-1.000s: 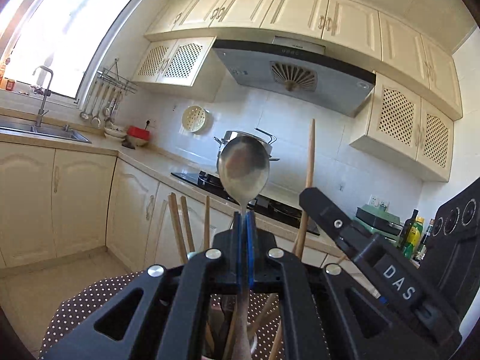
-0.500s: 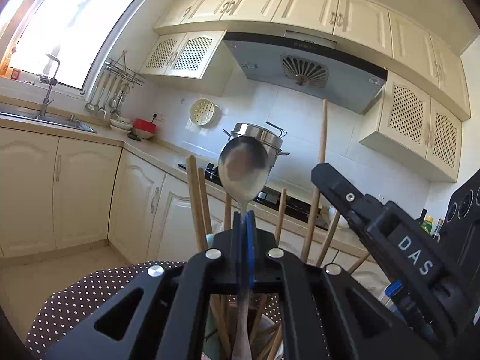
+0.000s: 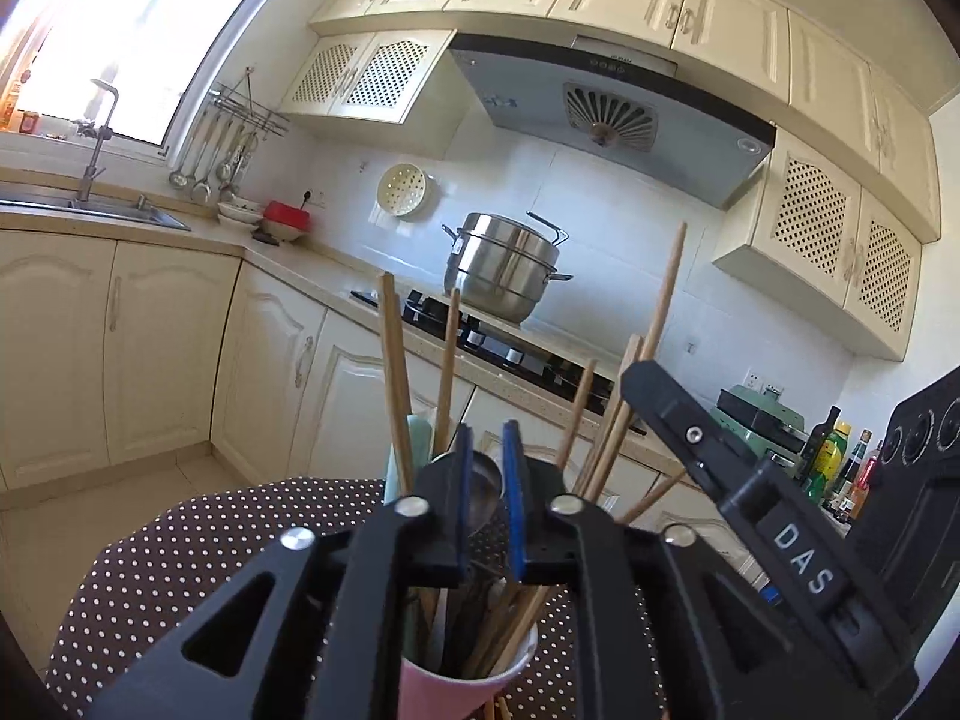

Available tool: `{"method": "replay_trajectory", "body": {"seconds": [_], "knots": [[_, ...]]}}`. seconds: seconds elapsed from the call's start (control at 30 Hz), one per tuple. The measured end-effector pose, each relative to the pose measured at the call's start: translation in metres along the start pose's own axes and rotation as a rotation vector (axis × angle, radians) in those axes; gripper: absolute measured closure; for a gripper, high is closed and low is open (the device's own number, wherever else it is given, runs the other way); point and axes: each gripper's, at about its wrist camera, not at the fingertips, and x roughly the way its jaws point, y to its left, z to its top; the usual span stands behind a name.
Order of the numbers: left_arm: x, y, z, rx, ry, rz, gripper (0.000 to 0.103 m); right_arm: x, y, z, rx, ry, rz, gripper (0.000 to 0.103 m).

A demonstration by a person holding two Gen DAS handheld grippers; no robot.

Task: Organize utensils
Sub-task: 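Lift spoon and chopstick over the pink cup and release both into it, then lower both open grippers toward the last two chopsticks on the table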

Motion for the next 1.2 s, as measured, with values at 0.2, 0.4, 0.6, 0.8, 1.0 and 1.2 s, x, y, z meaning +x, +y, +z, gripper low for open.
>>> {"method": "replay_trajectory", "body": {"seconds": [0.2,0.4,0.6,0.8,1.0,1.2], "knots": [[-0.013,-0.001,-0.001,-0.001,0.021,0.015,0.072,-0.008,0.001,-0.007,-0.01,0.042,-0.035,0.096],[-0.024,-0.005,-0.002,0.014,0.05,0.039,0.064,-0.01,0.004,-0.013,-0.009,0.085,-0.064,0.096],[-0.033,-0.008,-0.003,0.019,0.08,0.06,0.058,-0.014,0.007,-0.016,-0.005,0.125,-0.089,0.095],[-0.04,-0.011,-0.009,0.031,0.149,0.065,0.051,-0.03,0.012,-0.016,-0.016,0.141,-0.101,0.077],[-0.039,-0.006,-0.025,0.032,0.309,0.045,0.05,-0.056,0.01,-0.017,-0.037,0.165,-0.128,0.071],[-0.021,-0.003,-0.061,0.052,0.553,0.056,0.05,-0.075,0.0,-0.036,-0.056,0.257,-0.185,0.059]]}}
